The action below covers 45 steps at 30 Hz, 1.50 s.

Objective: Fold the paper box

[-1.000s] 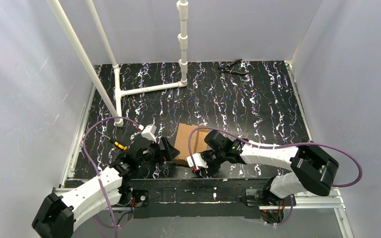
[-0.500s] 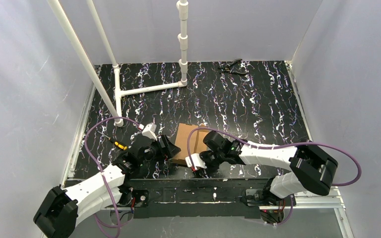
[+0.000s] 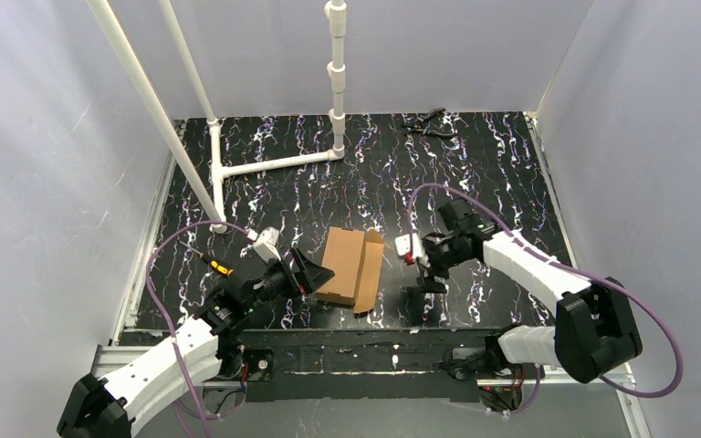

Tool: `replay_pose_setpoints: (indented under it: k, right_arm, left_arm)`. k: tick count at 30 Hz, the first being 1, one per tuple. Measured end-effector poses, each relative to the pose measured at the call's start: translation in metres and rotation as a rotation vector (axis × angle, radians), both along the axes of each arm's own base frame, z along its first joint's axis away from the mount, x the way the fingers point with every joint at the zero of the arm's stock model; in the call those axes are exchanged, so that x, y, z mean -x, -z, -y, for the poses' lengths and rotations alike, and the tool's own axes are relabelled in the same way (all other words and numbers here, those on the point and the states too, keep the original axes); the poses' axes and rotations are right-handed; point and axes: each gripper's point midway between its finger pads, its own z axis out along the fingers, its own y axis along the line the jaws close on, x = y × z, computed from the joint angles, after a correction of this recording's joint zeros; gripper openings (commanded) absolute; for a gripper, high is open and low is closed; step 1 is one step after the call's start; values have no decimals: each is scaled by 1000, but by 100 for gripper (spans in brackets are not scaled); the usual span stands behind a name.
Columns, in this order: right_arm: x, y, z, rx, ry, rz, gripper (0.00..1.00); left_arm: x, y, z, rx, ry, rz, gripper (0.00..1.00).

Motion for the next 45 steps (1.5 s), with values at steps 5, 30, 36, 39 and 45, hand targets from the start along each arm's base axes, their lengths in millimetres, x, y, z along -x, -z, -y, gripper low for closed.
replay_pose_setpoints:
  k: [5, 30, 36, 39, 45]
  right_arm:
    - [-34, -5, 43, -9, 219, -44, 89]
    - [-59, -35, 119, -38, 637, -75, 98]
    - [-52, -31, 112, -83, 645, -108, 98]
    - [-47, -24, 112, -78, 645, -124, 98]
    - [-46, -22, 116, -78, 642, -117, 98]
  left_arm:
    - [6, 0, -1, -62, 37, -35, 98]
    - [19, -25, 3, -121, 161, -17, 98]
    - [28, -13, -2, -92, 143, -39, 98]
    - [28, -19, -4, -74, 136, -16, 98]
    - [30, -19, -4, -42, 128, -5, 98]
